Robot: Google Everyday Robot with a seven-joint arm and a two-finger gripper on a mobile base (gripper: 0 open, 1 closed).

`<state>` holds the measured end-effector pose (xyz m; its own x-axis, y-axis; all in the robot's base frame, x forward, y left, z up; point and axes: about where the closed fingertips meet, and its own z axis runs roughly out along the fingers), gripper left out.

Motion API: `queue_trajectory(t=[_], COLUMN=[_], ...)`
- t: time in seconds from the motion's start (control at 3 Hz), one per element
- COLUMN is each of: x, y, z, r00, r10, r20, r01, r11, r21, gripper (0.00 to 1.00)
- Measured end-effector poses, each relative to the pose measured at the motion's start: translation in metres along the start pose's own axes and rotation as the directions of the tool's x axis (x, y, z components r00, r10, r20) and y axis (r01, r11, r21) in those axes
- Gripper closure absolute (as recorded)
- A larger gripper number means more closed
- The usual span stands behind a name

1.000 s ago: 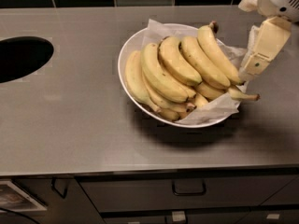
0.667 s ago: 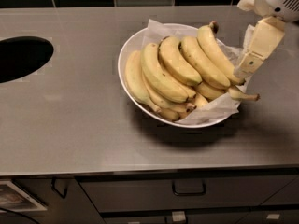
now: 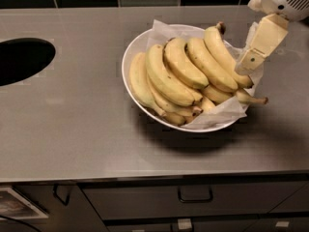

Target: Pick banana from white bowl

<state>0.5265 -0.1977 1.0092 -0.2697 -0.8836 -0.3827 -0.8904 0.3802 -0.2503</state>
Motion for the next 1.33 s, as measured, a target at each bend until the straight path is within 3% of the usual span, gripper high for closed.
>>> queue_trajectory(t=[0.33,0.67,1.0,1.33], x=[-0.003,-0.014,-0.023,-0.024], y=[-0.003,-0.012,-0.021,-0.022], z=[0.005,0.016,0.026,0.016], r00=[1.0,0.993,0.967,0.926], r10=[0.021,0.109,0.244,0.352], r20=[0.005,0.041,0.071,0.138], r01=[-0.021,-0.109,-0.249,-0.372], r11=[0.9998,0.994,0.9668,0.914], r21=[0.0,0.008,0.059,0.162], gripper=[0.0,0.0,0.0,0.0])
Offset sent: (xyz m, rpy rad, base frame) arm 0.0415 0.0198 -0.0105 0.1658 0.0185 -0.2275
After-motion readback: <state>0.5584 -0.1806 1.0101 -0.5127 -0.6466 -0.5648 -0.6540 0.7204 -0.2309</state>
